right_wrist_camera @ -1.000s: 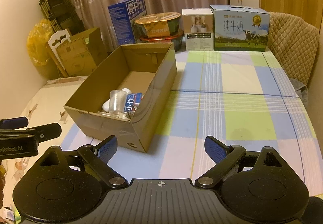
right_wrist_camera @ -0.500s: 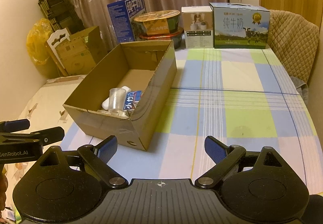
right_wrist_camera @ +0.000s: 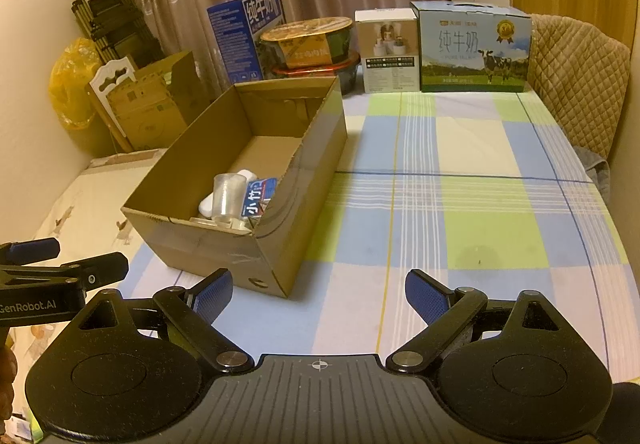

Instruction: Organize rigid objects

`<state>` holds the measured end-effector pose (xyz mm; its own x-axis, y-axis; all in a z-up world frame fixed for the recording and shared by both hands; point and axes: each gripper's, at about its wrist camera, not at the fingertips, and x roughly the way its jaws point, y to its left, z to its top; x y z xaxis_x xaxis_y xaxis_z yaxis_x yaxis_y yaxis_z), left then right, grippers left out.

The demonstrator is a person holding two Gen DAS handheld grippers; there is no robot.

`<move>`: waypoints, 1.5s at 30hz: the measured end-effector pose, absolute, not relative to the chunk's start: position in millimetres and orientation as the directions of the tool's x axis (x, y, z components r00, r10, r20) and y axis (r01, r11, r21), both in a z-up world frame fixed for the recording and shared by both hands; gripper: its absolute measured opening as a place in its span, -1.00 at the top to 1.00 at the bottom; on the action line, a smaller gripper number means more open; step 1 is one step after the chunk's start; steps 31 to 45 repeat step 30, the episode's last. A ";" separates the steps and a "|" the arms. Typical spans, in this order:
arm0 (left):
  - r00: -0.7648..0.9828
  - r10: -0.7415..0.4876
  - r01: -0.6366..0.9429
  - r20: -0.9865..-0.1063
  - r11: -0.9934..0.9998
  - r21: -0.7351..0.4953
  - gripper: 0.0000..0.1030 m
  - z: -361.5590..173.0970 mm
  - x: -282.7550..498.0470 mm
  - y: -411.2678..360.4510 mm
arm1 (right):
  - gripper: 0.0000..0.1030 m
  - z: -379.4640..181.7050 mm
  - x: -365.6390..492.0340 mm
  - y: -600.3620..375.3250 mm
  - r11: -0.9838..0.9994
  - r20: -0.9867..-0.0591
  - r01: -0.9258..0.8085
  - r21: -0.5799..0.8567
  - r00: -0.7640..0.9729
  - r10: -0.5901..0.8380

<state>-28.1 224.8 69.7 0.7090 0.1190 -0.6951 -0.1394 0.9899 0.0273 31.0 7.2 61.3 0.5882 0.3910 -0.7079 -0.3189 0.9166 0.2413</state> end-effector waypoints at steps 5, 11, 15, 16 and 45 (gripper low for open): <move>0.707 0.116 -0.135 -0.698 0.990 0.028 -0.99 67.7 -26.3 223.3 | -0.76 61.3 31.0 6.7 0.917 -0.708 -0.318 0.243 0.587 0.391; 0.707 0.115 -0.132 -0.698 0.991 0.029 -0.99 66.9 -25.8 223.2 | -0.76 60.8 31.1 6.4 0.917 -0.708 -0.315 0.244 0.588 0.390; 0.707 0.114 -0.131 -0.698 0.991 0.029 -0.99 66.1 -25.5 222.8 | -0.76 60.7 31.1 6.2 0.917 -0.708 -0.316 0.244 0.588 0.391; 0.707 0.114 -0.131 -0.698 0.991 0.029 -0.99 66.3 -25.6 222.9 | -0.76 60.7 31.2 6.3 0.917 -0.709 -0.316 0.243 0.588 0.391; 0.719 0.112 -0.119 -0.686 0.992 0.037 -0.99 65.0 -25.7 218.2 | -0.76 58.7 29.6 6.3 0.918 -0.711 -0.310 0.247 0.586 0.389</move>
